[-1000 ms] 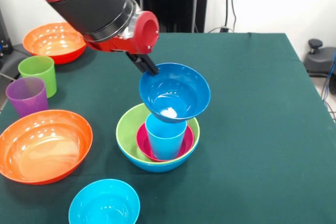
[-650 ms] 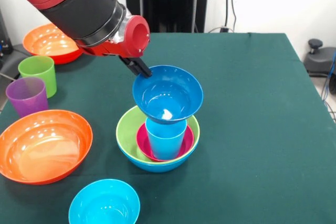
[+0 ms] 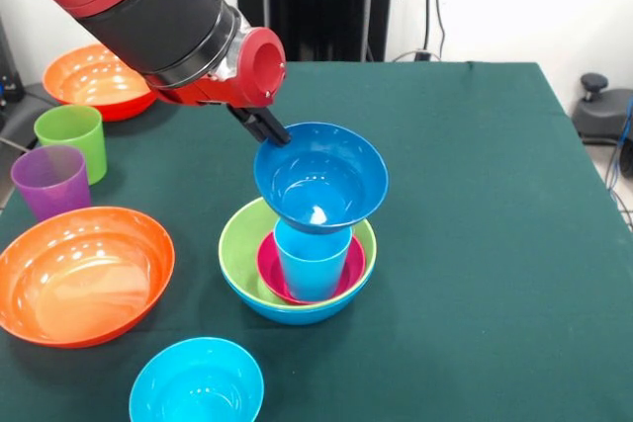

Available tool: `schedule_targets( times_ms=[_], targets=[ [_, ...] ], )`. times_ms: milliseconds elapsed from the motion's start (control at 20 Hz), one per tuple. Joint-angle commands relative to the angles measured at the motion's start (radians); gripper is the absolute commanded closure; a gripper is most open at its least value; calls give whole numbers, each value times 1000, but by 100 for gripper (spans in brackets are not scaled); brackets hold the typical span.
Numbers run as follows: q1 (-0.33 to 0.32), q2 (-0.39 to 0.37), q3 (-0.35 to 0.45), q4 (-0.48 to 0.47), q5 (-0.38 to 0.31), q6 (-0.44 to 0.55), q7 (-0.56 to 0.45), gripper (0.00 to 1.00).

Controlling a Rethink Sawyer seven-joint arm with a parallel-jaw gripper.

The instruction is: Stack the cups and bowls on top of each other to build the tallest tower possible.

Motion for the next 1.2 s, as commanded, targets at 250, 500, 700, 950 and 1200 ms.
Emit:
schedule_targets(
  times_ms=[250, 500, 700, 950, 1200],
  targets=[
    [30, -33, 18, 41, -50, 24, -220, 100],
    [34, -28, 19, 25, -55, 33, -224, 100],
    [36, -30, 17, 29, -58, 27, -222, 100],
    [38, -32, 17, 31, -59, 23, -220, 100],
    [39, -32, 16, 34, -59, 21, -217, 100]
  ],
)
